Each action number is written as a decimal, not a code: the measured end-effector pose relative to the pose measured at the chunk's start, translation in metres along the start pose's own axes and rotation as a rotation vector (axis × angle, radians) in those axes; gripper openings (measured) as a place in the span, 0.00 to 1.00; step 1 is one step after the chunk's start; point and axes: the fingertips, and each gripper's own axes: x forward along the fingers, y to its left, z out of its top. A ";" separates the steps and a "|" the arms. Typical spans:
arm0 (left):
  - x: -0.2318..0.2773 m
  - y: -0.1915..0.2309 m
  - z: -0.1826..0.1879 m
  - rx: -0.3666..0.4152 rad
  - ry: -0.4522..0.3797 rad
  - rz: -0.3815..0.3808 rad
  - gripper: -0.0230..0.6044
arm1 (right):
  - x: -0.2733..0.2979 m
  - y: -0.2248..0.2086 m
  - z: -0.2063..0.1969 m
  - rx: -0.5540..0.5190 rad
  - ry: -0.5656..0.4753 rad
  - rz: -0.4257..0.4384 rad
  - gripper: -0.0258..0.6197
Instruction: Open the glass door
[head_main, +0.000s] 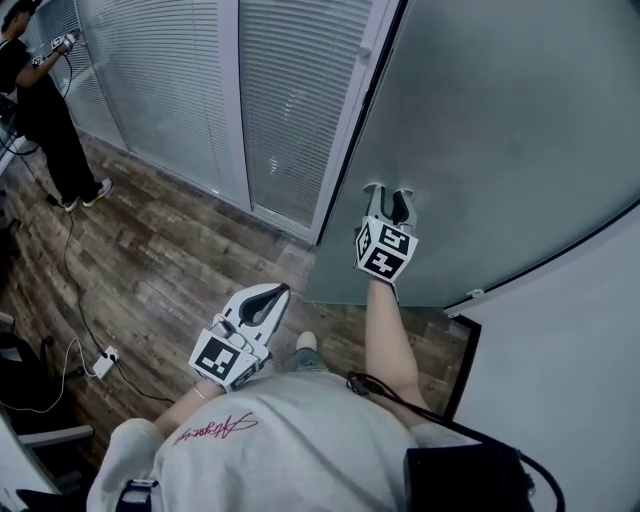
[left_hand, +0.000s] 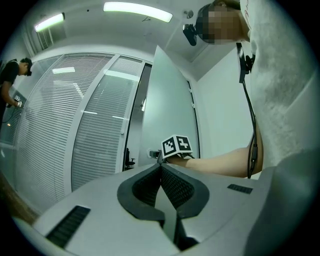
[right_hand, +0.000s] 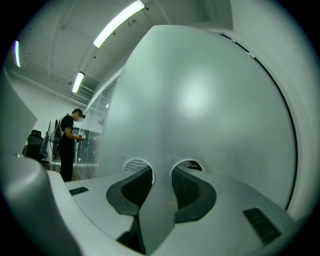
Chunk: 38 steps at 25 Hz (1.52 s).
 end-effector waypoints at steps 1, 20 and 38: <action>-0.002 -0.004 0.002 -0.002 -0.002 -0.006 0.06 | -0.005 0.000 -0.001 -0.002 0.006 0.003 0.24; -0.041 -0.074 -0.001 -0.040 0.015 -0.177 0.06 | -0.107 -0.009 -0.004 0.003 0.017 0.070 0.24; -0.021 -0.137 -0.001 -0.029 0.025 -0.316 0.06 | -0.211 -0.023 -0.002 0.010 0.009 0.198 0.24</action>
